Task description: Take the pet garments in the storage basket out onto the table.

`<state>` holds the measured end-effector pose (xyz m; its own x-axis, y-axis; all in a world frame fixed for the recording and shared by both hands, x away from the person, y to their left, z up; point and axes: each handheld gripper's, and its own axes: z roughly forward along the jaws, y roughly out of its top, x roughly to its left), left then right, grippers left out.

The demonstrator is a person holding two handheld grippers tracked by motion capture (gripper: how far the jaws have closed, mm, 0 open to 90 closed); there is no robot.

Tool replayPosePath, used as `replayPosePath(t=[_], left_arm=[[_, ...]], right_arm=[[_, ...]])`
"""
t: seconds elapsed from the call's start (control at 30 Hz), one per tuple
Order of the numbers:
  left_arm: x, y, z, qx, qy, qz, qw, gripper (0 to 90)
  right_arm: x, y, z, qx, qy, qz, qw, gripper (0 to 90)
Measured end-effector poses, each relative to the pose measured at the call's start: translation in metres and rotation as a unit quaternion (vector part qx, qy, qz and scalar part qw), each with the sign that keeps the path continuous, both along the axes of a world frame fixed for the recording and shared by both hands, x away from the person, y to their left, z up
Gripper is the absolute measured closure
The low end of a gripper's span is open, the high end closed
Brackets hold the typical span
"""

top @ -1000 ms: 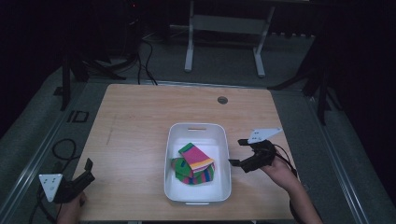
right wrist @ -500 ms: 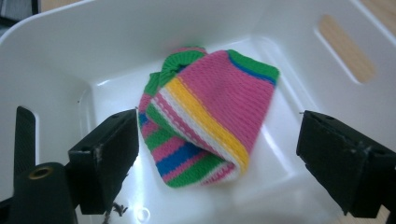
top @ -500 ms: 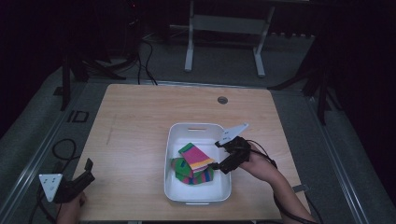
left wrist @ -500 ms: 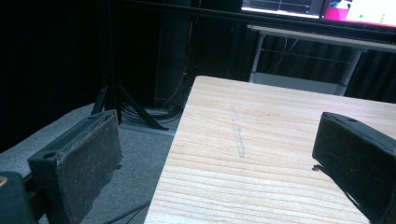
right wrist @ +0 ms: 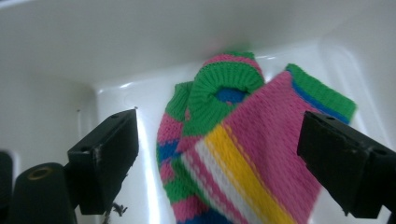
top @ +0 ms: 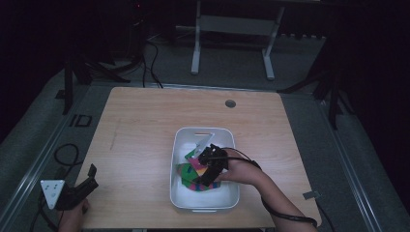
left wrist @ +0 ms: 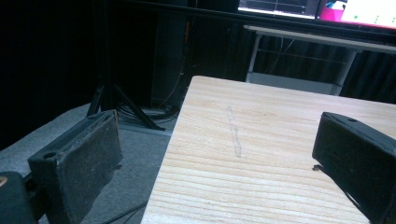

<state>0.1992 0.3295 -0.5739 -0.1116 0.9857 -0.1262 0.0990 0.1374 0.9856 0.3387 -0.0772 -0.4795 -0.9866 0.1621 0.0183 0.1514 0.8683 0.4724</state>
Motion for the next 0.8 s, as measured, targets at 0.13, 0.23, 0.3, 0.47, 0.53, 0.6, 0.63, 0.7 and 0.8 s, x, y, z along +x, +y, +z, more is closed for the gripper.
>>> replayPosePath(t=[0.13, 0.23, 0.3, 0.47, 0.53, 0.6, 0.63, 0.7, 0.8], left_arm=[[0.000, 0.000, 0.000, -0.001, 0.000, -0.001, 1.0000, 1.9], [0.000, 0.001, 0.000, -0.003, 0.000, -0.002, 1.0000, 1.8], [0.000, 0.001, 0.000, -0.002, 0.000, -0.003, 1.0000, 1.9], [0.000, 0.000, 0.000, -0.002, -0.001, -0.005, 1.0000, 1.8], [0.000, 0.001, 0.000, -0.002, -0.002, -0.005, 1.0000, 1.8], [0.000, 0.000, 0.000, -0.002, -0.002, -0.006, 1.0000, 1.8], [0.000, 0.000, 0.000, -0.002, -0.001, -0.005, 1.0000, 1.8], [0.000, 0.000, 0.000, -0.001, -0.002, -0.005, 1.0000, 1.8], [0.000, 0.000, 0.000, -0.002, -0.001, -0.005, 1.0000, 1.9]], right_arm=[[0.001, 0.013, -0.008, -0.016, 0.007, 0.006, 0.9998, 12.5], [0.002, 0.026, -0.021, -0.046, 0.005, 0.002, 0.9989, 13.0], [0.003, 0.030, -0.027, -0.062, 0.000, -0.002, 0.9981, 13.5], [0.003, 0.038, -0.041, -0.091, -0.015, -0.005, 0.9957, 15.4], [0.002, 0.039, -0.044, -0.107, -0.030, -0.003, 0.9938, 18.6], [0.001, 0.038, -0.047, -0.120, -0.040, 0.004, 0.9919, 23.1], [0.001, 0.038, -0.046, -0.121, -0.039, 0.003, 0.9919, 28.0], [0.000, 0.037, -0.043, -0.123, -0.045, 0.008, 0.9913, 54.7], [-0.002, 0.038, -0.040, -0.131, -0.061, 0.006, 0.9895, 65.2]])
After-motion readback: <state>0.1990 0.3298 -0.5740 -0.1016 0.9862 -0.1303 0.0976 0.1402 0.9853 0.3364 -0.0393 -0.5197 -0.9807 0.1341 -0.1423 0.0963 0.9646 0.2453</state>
